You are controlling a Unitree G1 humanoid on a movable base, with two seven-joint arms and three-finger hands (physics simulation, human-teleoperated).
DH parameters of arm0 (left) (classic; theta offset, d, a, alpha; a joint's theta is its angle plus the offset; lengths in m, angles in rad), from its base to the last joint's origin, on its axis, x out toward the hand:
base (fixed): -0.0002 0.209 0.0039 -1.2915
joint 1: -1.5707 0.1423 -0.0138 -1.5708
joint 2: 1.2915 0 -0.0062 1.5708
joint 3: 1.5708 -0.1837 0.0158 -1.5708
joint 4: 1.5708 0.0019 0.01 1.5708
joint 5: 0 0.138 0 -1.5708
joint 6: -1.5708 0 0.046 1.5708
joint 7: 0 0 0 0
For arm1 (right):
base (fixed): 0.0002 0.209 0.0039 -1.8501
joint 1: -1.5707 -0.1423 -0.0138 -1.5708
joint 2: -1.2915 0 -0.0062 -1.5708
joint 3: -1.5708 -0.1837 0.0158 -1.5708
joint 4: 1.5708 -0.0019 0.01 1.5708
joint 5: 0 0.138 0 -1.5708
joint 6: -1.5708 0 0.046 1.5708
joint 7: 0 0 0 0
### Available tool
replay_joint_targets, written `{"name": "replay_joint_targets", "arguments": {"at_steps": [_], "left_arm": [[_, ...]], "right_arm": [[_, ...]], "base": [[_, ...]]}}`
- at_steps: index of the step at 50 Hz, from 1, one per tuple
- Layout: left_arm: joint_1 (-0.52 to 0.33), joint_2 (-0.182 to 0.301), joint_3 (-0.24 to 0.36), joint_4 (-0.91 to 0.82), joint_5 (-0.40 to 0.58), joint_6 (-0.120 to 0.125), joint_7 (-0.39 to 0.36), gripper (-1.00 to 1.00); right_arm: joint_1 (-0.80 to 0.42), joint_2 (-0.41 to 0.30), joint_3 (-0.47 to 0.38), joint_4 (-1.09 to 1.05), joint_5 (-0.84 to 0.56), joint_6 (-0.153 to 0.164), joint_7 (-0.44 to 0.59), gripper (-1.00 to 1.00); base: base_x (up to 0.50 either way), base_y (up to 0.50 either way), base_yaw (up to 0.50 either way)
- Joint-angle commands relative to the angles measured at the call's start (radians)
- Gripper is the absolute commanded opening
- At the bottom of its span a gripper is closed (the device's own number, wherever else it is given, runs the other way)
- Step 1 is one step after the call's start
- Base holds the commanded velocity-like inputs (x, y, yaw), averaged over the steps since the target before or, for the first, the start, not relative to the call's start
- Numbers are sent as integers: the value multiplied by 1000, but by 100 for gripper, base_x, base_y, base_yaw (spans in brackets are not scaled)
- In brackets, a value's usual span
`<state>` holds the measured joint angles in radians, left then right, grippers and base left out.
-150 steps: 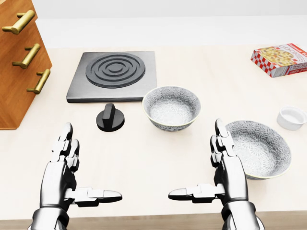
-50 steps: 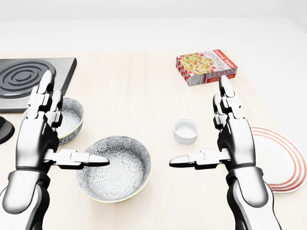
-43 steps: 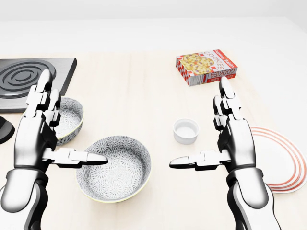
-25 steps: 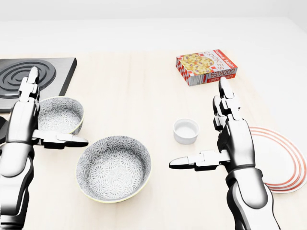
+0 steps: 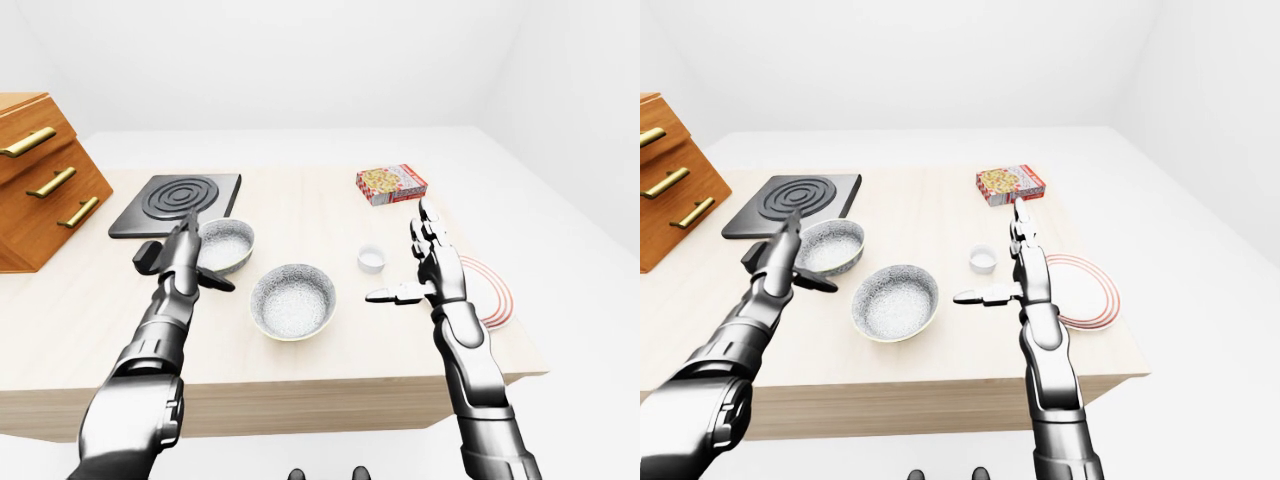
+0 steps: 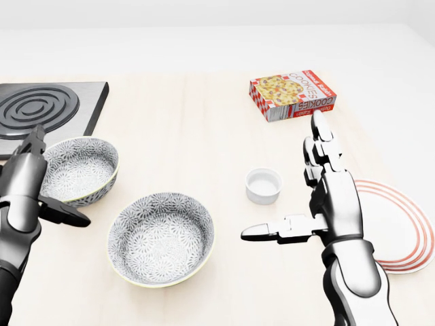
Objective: Pick the akita bowl from table center and place it on the plate.
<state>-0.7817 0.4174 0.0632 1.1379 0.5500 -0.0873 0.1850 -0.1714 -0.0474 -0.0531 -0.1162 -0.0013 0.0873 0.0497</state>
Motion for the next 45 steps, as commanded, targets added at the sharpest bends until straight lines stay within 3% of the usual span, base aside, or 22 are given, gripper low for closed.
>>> {"name": "replay_joint_targets", "arguments": {"at_steps": [1,9,23,33,35,45], "left_arm": [[-75,16,-57,151,209,0,94,100],[-95,4,-63,165,293,0,119,100],[-103,-16,-59,189,346,0,109,100],[-107,-14,-54,187,351,0,39,100],[-102,-18,-43,191,330,0,-9,100],[-115,-14,-51,184,326,0,-61,100]], "right_arm": [[2,-2,-3,5,-3,0,2,100],[2,-3,-3,10,-3,0,4,100],[-12,-2,-2,25,-5,0,2,100],[-13,0,2,33,-8,0,0,100],[-15,1,2,37,-7,0,0,100],[-21,2,5,59,-7,0,-3,100]], "base": [[0,0,0],[0,0,0],[0,0,0],[0,0,0],[0,0,0],[0,0,0]]}}
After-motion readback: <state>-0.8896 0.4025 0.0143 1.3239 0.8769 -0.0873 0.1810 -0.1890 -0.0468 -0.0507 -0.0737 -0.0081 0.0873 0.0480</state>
